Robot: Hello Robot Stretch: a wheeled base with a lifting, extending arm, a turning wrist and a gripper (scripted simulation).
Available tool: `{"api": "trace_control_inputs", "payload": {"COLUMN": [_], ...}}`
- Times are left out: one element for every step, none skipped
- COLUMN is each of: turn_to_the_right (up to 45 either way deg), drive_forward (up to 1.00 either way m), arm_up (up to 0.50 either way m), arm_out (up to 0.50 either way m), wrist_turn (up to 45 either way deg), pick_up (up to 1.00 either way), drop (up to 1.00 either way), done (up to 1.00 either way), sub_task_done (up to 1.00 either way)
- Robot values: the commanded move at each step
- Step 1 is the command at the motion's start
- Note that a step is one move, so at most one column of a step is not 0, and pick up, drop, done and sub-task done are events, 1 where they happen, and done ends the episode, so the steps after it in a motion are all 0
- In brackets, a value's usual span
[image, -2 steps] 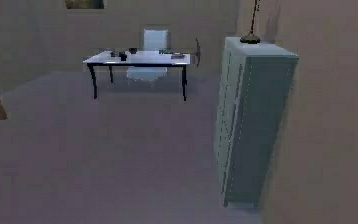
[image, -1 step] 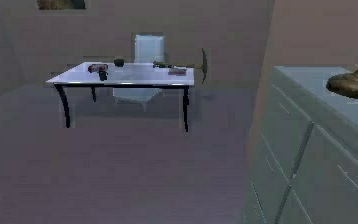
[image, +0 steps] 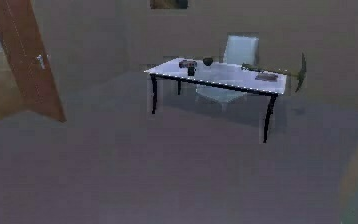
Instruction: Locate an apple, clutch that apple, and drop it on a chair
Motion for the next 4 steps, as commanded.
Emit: {"api": "trace_control_inputs", "payload": {"turn_to_the_right": [0.0,24.0,0.0,18.0], "drive_forward": [0.35,0.00,0.50,0.00], "arm_up": [0.00,0.00,0.00,0.00], "arm_out": [0.00,0.00,0.00,0.00], "wrist_turn": [0.0,0.0,0.0,0.0], "pick_up": [0.00,0.00,0.00,0.00], "drop": [0.00,0.00,0.00,0.00], "done": [0.00,0.00,0.00,0.00], "sub_task_done": [0.00,0.00,0.00,0.00]}}
